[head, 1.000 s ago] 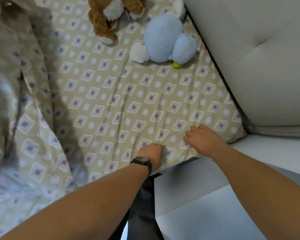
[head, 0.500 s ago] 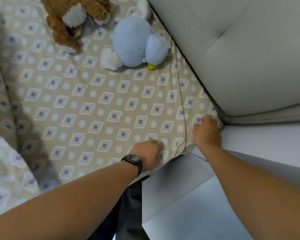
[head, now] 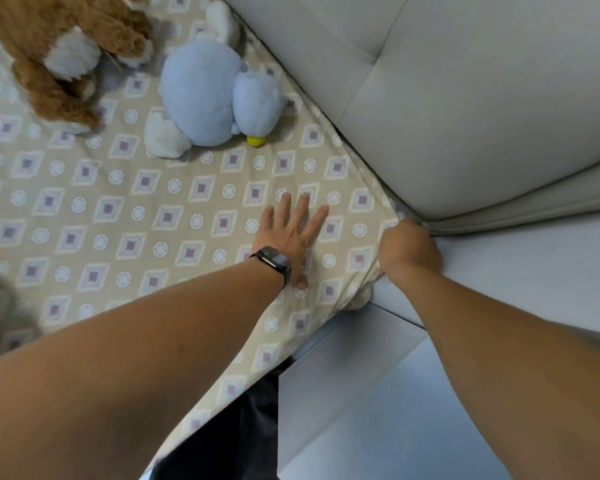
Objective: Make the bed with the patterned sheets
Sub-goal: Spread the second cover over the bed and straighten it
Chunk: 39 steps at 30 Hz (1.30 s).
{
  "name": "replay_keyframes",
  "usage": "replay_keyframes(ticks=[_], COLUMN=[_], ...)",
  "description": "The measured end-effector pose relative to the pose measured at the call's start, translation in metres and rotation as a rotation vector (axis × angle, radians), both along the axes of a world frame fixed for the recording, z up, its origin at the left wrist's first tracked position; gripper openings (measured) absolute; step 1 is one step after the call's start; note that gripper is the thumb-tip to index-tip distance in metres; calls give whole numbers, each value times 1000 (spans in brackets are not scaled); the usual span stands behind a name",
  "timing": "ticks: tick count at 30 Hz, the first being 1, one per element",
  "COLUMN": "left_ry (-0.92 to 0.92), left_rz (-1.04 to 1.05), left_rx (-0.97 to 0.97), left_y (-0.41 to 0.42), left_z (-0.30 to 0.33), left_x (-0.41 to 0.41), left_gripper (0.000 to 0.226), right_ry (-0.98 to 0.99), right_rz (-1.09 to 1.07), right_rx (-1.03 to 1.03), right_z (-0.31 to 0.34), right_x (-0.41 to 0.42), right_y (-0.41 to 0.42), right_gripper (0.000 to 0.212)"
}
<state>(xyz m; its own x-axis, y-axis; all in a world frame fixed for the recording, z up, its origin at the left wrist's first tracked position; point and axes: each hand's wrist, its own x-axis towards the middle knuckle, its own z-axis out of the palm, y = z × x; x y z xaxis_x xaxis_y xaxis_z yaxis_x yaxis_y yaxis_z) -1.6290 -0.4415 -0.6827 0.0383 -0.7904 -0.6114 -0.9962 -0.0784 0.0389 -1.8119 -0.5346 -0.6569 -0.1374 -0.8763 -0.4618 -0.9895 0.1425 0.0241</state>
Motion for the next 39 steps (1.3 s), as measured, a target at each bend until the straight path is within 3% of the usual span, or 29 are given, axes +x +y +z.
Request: replay_keyframes(ticks=[6, 9, 13, 16, 20, 30, 35, 37, 39], left_ry=[-31, -50, -68, -54, -40, -17, 9, 38, 85], left_rz=[-25, -40, -69, -65, -71, -77, -73, -75, -78], left_rx=[4, -9, 24, 18, 6, 6, 15, 9, -13], left_y=[-3, -8, -14, -12, -12, -14, -15, -14, -11], left_z=[-3, -5, -6, -7, -8, -11, -11, -12, -14], left_x=[-3, 2, 0, 0, 4, 9, 10, 14, 19], left_gripper=[155, 162, 167, 167, 166, 168, 167, 165, 162], right_ry=[-35, -71, -189, -219, -137, -141, -133, -128, -177], right_rz=[-293, -326, -62, 107, 131, -206, -510, -498, -338], right_rx=[23, -113, -280, -105, 26, 137, 54, -56, -163], right_z=[-27, -28, -24, -31, -44, -52, -55, -48, -47], right_x=[15, 15, 17, 24, 21, 23, 35, 57, 74], right_y=[-5, -10, 11, 21, 26, -45, -27, -1, 28], right_gripper=[48, 46, 48, 57, 67, 67, 74, 70, 70])
